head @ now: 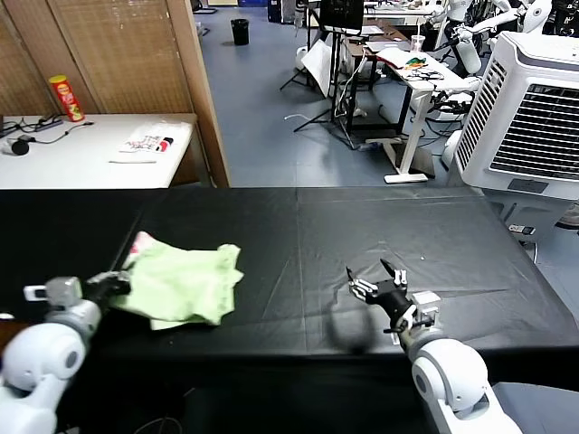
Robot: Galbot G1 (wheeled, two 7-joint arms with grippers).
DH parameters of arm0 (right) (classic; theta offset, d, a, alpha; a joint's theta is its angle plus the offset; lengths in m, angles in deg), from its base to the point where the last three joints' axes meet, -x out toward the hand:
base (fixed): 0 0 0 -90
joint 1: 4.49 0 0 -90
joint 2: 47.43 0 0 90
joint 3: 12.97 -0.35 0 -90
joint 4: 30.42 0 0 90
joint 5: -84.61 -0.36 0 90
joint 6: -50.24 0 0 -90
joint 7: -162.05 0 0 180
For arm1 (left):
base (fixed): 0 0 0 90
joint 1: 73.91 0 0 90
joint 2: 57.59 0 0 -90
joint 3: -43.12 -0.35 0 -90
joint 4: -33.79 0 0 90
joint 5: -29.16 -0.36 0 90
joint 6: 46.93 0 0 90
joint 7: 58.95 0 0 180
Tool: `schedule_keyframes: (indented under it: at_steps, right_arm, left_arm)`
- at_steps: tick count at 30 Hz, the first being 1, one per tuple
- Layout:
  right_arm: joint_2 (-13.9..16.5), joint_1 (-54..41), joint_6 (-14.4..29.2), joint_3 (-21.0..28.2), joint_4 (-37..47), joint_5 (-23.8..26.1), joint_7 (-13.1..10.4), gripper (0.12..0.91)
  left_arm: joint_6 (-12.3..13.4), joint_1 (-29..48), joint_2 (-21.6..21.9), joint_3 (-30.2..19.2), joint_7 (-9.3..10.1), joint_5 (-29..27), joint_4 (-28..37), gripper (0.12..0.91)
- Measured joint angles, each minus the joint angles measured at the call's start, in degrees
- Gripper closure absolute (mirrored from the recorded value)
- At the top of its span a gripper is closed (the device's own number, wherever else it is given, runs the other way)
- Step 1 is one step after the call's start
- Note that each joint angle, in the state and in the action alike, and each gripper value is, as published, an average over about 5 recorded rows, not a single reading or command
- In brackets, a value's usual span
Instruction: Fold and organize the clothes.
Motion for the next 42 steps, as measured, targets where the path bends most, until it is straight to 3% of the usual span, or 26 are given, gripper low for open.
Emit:
schedule_keyframes:
  at_steps: [4,9,13,18,21,24,29,32,36,42]
  right_arm:
    - [-0.2,0.0,0.0,0.1,0.2,0.0,0.0,0.227]
    - [-0.7,0.3,0.0,0.6,0.3,0.4,0.0,0.227]
    - [-0.9,1.2,0.0,0.6,0.0,0.9,0.1,0.227]
    - [-0.7,2.3,0.1,0.2,-0.7,0.3,0.5,0.227]
    - [-0.4,2.7,-0.1,0.1,-1.1,-0.9,0.9,0.227]
    - [0.2,2.7,-0.7,0.4,-1.1,-2.2,1.0,0.227]
    - [1.1,1.5,-2.3,1.9,0.0,-5.8,0.8,0.227]
    - [0.8,0.0,-3.5,3.6,1.2,-8.9,0.0,0.227]
    - [-1.1,-3.6,-4.4,6.9,3.9,-13.5,-1.4,0.227]
    - [-5.5,-11.5,-3.7,13.2,11.5,-17.2,-2.7,0.227]
  left_arm:
    - [-0.2,-1.3,3.0,3.0,1.97,-4.2,-3.3,0.881]
    - [-0.7,-2.0,2.3,2.1,5.56,-9.1,-10.7,0.881]
    - [1.3,-1.5,-1.2,-4.4,6.90,-11.8,-14.5,0.881]
    - [4.2,0.9,-7.2,-17.2,7.33,-15.8,-13.0,0.881]
    - [5.2,2.5,-10.9,-24.0,6.85,-16.7,-10.4,0.824]
    - [6.2,3.0,-14.0,-28.7,5.46,-18.3,-8.6,0.675]
    - [8.0,2.3,-15.4,-31.8,-0.23,-20.3,-8.7,0.393]
    - [8.8,1.7,-14.6,-31.8,-2.82,-20.1,-10.2,0.273]
    - [9.6,1.4,-13.1,-30.8,-3.24,-20.1,-11.6,0.235]
    - [10.5,0.0,-12.3,-28.5,-2.16,-21.1,-12.0,0.232]
